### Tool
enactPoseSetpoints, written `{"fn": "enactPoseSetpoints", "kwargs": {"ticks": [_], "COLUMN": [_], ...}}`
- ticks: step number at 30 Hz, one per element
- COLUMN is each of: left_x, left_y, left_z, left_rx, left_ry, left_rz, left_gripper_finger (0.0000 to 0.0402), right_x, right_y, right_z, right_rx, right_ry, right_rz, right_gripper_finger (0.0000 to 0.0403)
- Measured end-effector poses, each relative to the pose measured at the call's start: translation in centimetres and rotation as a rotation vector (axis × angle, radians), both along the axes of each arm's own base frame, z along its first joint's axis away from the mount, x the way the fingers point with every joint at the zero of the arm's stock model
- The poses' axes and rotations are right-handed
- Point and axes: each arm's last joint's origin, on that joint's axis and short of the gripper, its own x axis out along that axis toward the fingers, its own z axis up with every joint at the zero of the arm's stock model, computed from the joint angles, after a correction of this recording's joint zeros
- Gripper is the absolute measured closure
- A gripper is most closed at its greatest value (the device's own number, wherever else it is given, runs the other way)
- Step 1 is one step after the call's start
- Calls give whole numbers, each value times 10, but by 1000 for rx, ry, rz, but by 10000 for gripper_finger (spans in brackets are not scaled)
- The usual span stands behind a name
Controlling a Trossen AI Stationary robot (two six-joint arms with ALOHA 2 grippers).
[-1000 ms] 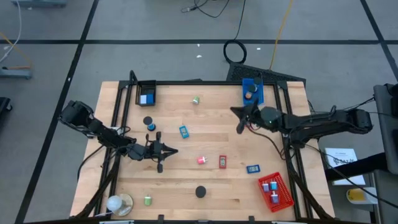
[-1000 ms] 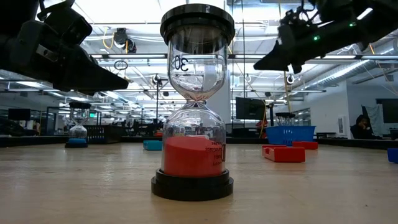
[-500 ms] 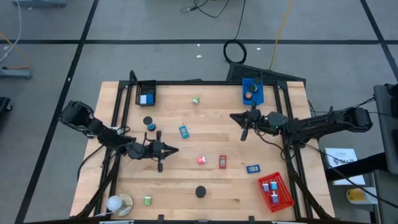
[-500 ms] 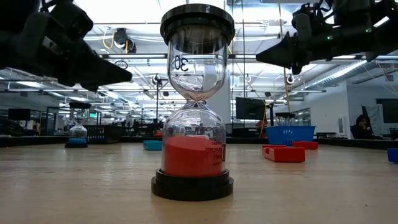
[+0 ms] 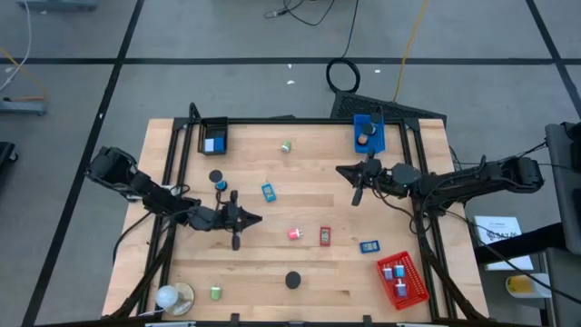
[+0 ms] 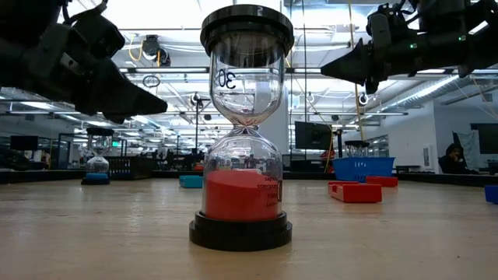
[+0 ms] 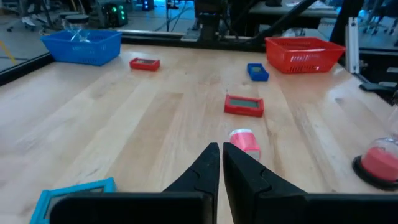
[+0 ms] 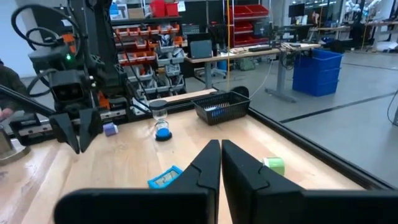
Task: Pick & Place Office items
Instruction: Put the light blue digital timer into the black basket
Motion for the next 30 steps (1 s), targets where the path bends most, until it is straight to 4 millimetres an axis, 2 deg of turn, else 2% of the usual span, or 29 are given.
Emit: {"fn": "enactPoseSetpoints", "kwargs": {"ticks": [6, 11, 21, 25, 30], "left_x": [8, 19, 19, 18, 24], "left_y": [-2, -7, -10, -17, -30], "left_z": [1, 5, 5, 8, 18], "left_rx": [14, 54, 55, 67, 72], "left_ry": [59, 138, 141, 131, 120], "left_rz": [52, 51, 67, 58, 20], "left_gripper_finger": [377, 397, 394, 398, 388], "right_x": [0, 0, 0, 2, 16], "right_y": [0, 0, 1, 8, 25], "right_z": [3, 2, 3, 4, 20], "right_rx": [-5, -5, 0, 3, -5], "right_ry": [-26, -23, -27, -15, 53], "right_rz": [1, 1, 8, 41, 118], "right_gripper_finger": [402, 402, 402, 402, 402]}}
